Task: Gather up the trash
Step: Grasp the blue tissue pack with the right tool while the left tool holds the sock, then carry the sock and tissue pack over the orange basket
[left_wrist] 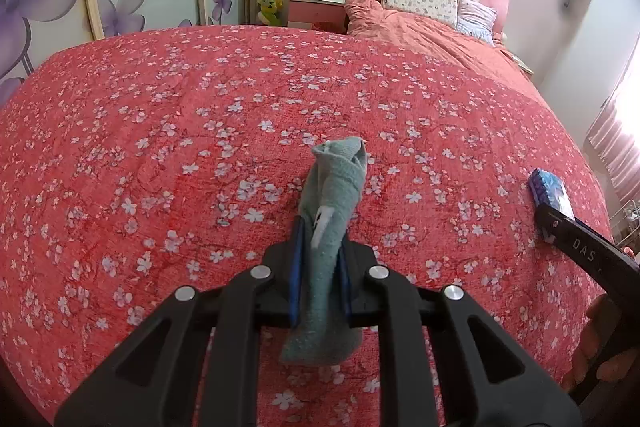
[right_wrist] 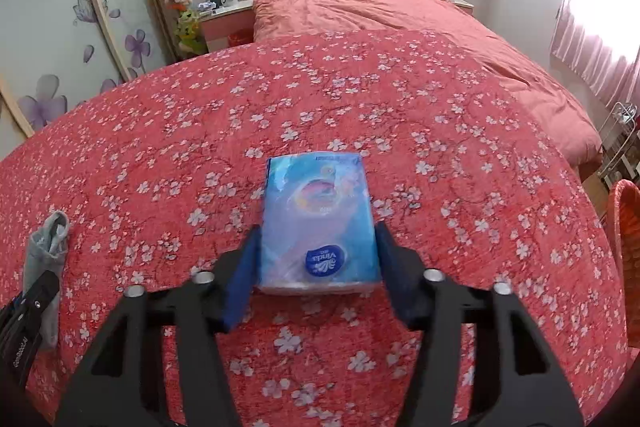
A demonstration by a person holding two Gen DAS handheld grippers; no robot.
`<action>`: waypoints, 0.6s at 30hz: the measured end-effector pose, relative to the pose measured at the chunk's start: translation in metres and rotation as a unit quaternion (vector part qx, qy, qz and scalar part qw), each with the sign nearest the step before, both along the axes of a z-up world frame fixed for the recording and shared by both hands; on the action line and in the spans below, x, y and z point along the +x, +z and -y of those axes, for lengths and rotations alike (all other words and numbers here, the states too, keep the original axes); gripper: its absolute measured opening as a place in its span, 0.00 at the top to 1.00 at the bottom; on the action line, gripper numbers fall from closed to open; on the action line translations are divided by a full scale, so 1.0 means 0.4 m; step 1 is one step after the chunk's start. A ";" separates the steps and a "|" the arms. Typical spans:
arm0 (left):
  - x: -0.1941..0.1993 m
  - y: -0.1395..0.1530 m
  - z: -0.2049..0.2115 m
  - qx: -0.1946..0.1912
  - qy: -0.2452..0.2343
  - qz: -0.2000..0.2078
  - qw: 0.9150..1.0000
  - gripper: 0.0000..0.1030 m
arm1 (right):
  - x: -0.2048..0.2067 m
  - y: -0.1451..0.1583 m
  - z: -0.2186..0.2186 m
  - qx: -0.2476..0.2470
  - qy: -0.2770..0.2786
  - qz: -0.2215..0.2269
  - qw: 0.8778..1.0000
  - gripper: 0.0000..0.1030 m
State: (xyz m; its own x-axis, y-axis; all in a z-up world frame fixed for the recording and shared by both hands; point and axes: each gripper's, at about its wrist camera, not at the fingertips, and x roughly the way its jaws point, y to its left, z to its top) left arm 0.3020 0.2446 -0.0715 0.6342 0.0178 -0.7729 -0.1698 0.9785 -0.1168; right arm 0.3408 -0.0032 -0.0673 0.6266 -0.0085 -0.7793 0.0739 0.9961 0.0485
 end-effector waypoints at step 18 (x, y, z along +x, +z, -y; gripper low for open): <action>-0.003 0.000 0.017 0.009 -0.001 0.000 1.000 0.85 | -0.095 0.012 0.085 0.001 0.026 0.013 1.000 0.50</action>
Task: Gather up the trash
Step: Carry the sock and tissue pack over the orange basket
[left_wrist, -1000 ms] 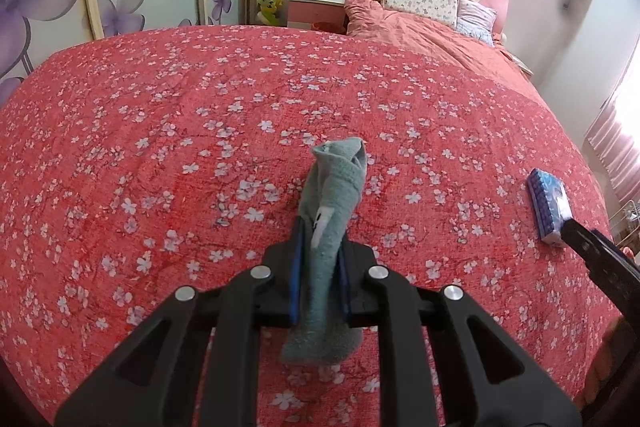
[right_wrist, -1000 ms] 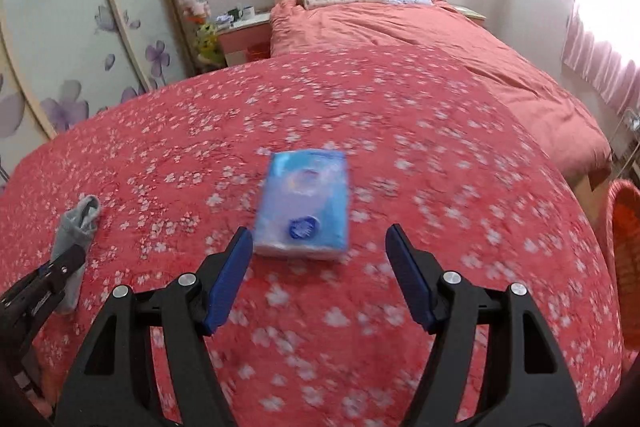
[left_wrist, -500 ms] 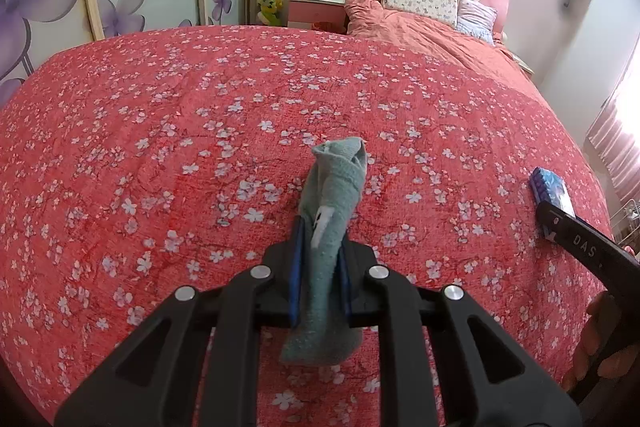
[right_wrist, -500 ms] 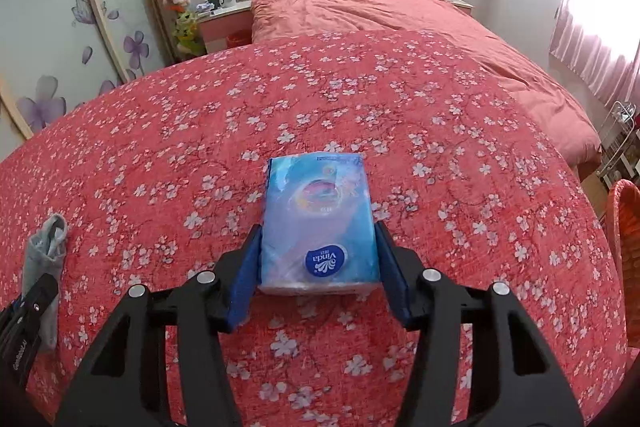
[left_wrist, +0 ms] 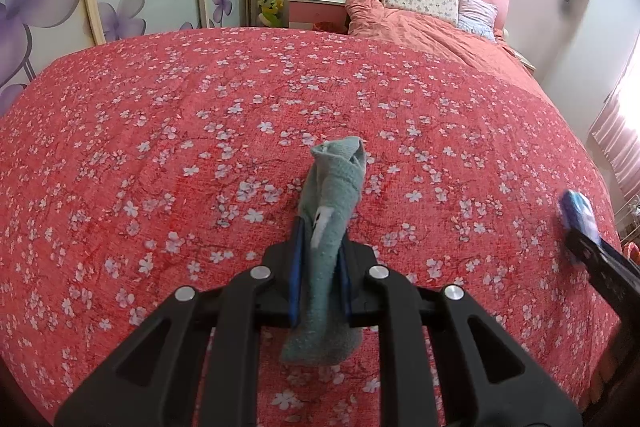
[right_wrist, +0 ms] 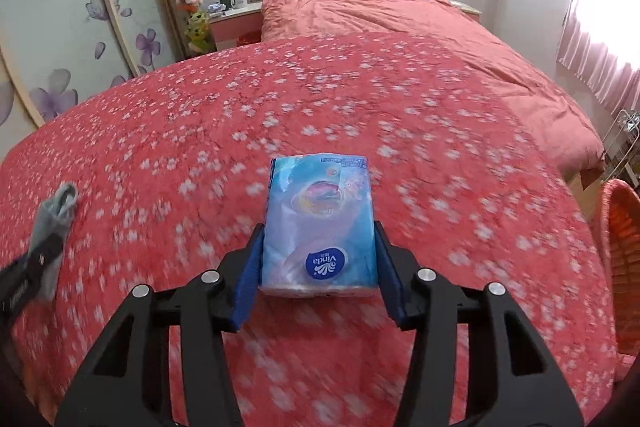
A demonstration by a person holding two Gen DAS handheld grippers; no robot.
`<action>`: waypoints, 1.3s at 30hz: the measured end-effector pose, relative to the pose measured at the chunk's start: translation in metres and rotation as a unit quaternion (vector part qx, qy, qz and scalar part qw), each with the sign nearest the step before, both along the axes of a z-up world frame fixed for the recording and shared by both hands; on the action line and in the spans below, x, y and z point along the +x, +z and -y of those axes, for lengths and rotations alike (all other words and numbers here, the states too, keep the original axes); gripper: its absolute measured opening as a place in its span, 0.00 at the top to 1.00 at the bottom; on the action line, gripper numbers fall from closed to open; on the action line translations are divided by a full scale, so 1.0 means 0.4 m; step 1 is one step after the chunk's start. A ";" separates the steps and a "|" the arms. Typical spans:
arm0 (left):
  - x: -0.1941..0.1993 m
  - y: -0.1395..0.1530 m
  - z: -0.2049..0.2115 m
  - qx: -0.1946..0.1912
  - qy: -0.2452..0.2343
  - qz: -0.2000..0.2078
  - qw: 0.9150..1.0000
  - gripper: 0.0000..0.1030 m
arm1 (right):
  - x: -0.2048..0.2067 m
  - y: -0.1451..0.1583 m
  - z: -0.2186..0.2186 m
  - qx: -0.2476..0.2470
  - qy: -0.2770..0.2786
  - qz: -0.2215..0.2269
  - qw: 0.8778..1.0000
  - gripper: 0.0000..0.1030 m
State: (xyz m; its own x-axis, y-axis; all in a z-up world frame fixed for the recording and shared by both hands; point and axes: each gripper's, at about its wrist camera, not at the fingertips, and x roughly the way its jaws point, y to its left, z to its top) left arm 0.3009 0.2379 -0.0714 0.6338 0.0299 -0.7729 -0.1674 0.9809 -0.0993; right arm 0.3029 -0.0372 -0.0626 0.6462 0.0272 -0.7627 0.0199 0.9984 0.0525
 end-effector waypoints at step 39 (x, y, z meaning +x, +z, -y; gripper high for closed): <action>-0.168 0.282 0.620 -0.009 -0.214 0.098 0.972 0.90 | -0.360 0.196 0.473 -0.003 -0.105 0.173 0.979 0.50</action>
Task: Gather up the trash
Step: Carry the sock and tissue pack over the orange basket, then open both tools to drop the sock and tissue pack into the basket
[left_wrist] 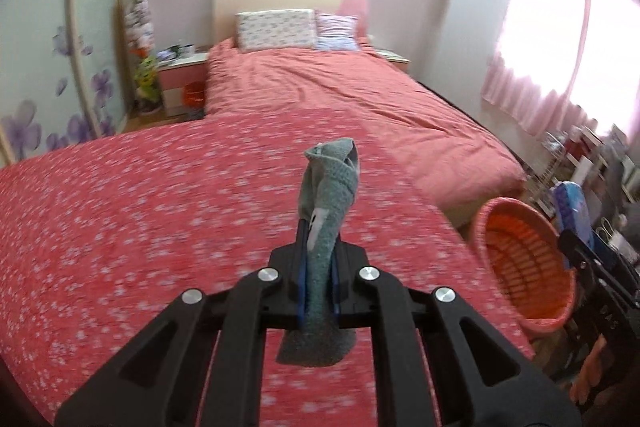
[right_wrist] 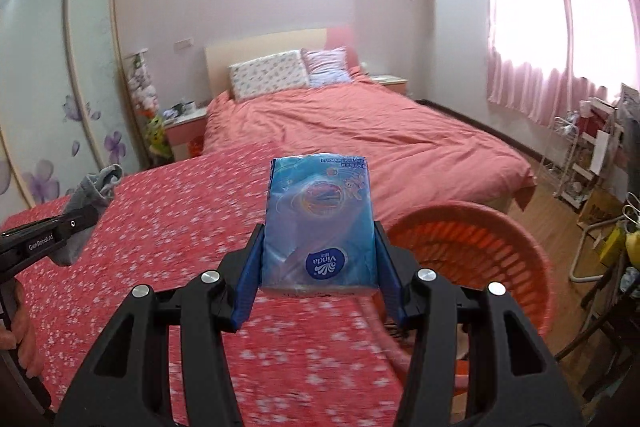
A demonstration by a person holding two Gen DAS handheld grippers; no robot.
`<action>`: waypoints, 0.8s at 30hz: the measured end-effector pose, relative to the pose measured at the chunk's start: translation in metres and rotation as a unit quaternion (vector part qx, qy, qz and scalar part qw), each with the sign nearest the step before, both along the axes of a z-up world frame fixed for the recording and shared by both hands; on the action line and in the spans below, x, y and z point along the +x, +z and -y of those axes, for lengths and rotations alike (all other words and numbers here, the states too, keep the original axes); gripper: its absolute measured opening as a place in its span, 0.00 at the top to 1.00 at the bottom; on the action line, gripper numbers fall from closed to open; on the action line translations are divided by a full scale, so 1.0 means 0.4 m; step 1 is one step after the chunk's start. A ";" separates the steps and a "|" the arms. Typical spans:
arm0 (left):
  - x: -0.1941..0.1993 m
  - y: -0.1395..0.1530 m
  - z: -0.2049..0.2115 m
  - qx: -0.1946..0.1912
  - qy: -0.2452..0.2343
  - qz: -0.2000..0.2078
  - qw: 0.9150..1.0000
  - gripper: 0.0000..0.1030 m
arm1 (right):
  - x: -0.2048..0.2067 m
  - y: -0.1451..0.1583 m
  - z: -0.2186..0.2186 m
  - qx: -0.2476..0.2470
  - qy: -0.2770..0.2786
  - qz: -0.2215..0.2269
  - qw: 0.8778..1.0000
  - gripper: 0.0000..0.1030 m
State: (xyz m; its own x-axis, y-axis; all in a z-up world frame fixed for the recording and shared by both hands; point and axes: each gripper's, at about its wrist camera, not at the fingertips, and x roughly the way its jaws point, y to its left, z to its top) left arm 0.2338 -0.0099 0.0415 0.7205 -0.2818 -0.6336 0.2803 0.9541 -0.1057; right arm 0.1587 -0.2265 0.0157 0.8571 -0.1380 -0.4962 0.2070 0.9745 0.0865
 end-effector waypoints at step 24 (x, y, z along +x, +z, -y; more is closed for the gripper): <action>-0.077 -0.059 0.538 -0.043 -0.201 -0.040 0.978 0.90 | -0.079 -0.034 0.286 0.047 -0.115 0.035 0.992 0.50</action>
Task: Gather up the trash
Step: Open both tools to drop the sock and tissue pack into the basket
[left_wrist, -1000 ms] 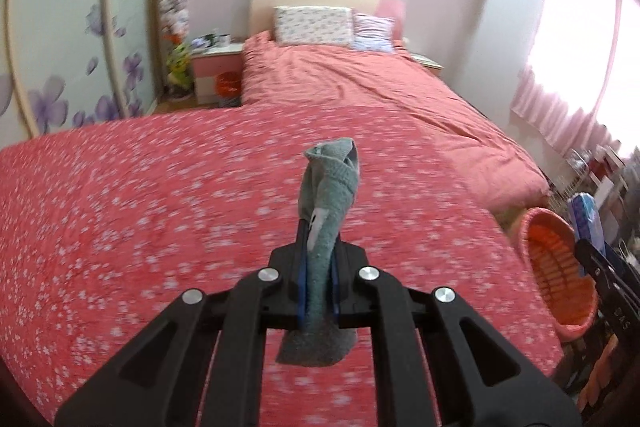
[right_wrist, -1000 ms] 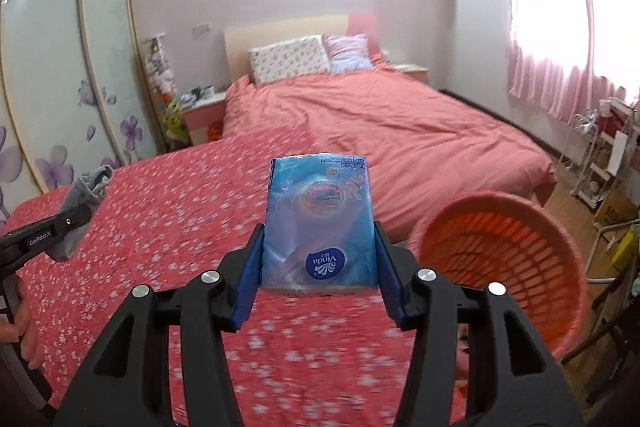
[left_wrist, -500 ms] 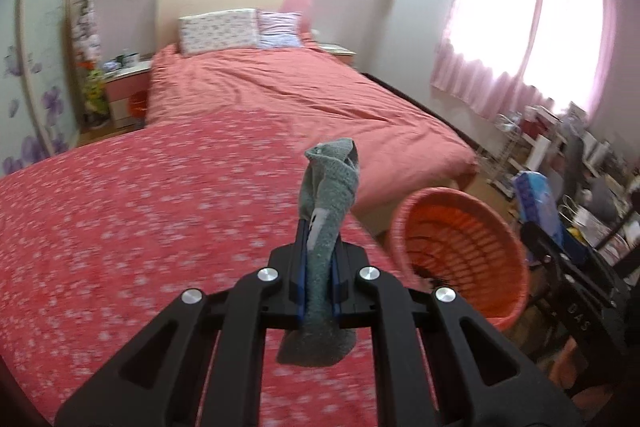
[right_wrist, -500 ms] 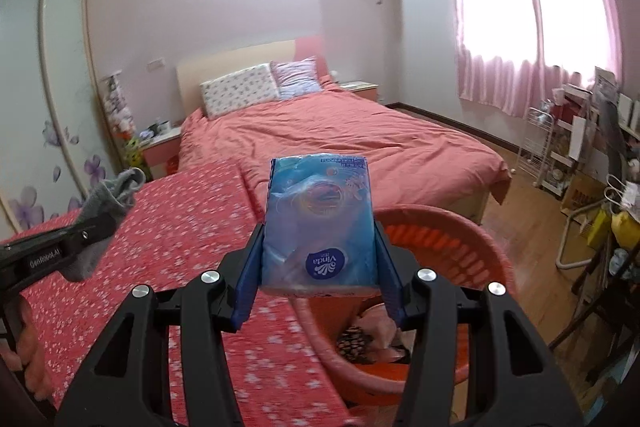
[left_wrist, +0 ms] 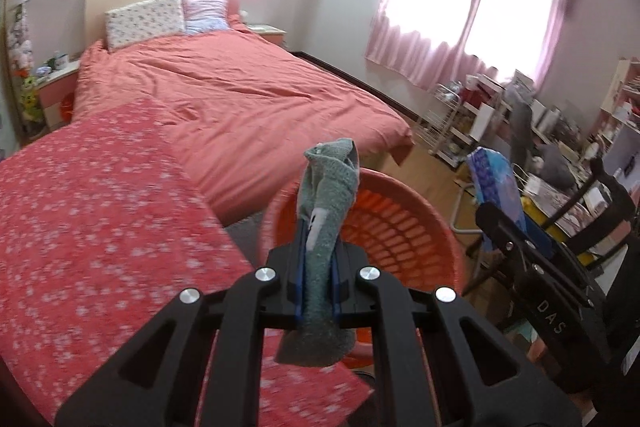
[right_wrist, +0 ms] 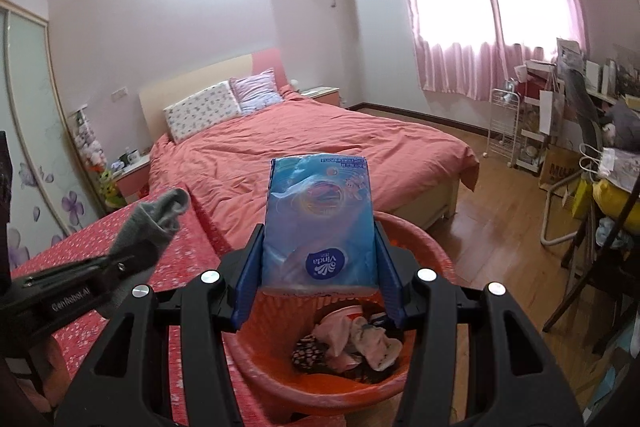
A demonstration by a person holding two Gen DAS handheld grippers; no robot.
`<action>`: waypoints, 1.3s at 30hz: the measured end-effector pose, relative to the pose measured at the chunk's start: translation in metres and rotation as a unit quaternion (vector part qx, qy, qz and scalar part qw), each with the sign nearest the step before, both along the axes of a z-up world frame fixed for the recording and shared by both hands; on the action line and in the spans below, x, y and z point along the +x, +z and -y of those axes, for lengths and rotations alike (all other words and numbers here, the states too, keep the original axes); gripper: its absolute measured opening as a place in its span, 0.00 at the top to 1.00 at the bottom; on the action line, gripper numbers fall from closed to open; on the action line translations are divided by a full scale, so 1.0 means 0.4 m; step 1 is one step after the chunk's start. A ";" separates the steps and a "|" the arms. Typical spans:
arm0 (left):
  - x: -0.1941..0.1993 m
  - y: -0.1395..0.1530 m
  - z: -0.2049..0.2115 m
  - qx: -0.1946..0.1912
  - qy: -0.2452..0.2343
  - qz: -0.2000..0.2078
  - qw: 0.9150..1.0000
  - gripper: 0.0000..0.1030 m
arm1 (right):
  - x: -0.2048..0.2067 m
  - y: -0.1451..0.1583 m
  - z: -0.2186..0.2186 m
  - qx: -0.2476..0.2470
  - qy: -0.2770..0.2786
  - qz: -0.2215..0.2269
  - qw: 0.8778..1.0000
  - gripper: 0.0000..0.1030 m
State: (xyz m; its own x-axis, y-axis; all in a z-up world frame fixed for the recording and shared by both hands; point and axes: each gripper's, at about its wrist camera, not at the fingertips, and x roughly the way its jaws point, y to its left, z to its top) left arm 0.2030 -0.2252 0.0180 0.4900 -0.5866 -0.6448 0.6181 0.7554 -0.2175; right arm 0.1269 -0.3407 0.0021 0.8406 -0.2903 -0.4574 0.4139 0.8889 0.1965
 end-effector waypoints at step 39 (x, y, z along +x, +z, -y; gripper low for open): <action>-0.125 -0.003 -0.224 0.042 0.137 0.085 0.986 0.07 | -0.134 0.022 -0.069 -0.022 -0.003 0.022 1.000 0.11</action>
State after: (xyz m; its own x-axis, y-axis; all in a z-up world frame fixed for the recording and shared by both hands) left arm 0.1531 -0.1357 0.0170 0.7279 -0.3642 -0.5809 0.4095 0.9105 -0.0577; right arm 0.0732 -0.3132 0.0110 0.8583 -0.3134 -0.4064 0.4102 0.8948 0.1764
